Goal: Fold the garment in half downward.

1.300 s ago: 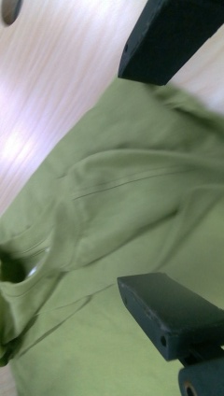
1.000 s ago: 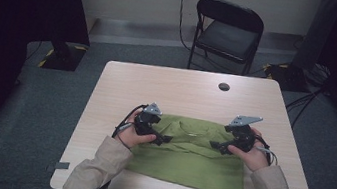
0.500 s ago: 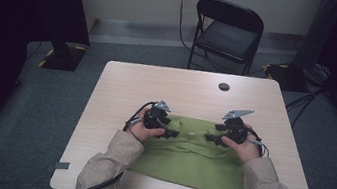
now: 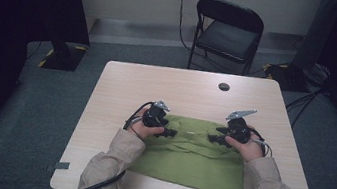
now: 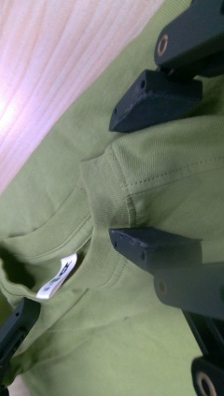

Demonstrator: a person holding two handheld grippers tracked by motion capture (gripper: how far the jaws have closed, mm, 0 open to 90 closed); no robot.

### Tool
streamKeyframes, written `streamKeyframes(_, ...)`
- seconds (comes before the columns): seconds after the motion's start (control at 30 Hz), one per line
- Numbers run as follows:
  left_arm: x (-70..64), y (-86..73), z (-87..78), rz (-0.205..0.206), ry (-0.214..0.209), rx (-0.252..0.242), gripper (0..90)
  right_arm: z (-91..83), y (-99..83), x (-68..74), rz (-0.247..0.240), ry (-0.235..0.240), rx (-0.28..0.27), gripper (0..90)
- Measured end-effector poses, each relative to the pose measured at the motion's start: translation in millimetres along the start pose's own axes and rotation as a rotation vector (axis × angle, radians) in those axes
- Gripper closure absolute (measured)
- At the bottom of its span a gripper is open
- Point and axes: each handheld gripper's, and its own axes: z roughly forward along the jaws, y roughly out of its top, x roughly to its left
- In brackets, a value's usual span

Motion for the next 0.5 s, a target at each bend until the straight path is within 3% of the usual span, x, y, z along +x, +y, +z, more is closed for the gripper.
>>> streamKeyframes(0.13,0.4,0.0,0.9,-0.018,0.017,-0.012,37.1,4.4,-1.7,0.5,-0.001,-0.01,0.011,48.4)
streamKeyframes(0.27,-3.8,2.2,1.4,0.019,0.06,0.011,44.1,3.7,-2.0,0.0,-0.003,-0.026,0.014,56.3)
streamKeyframes(0.5,-3.6,-0.2,-0.1,0.009,0.075,-0.014,61.4,1.7,-2.1,3.4,-0.027,-0.061,0.016,69.2)
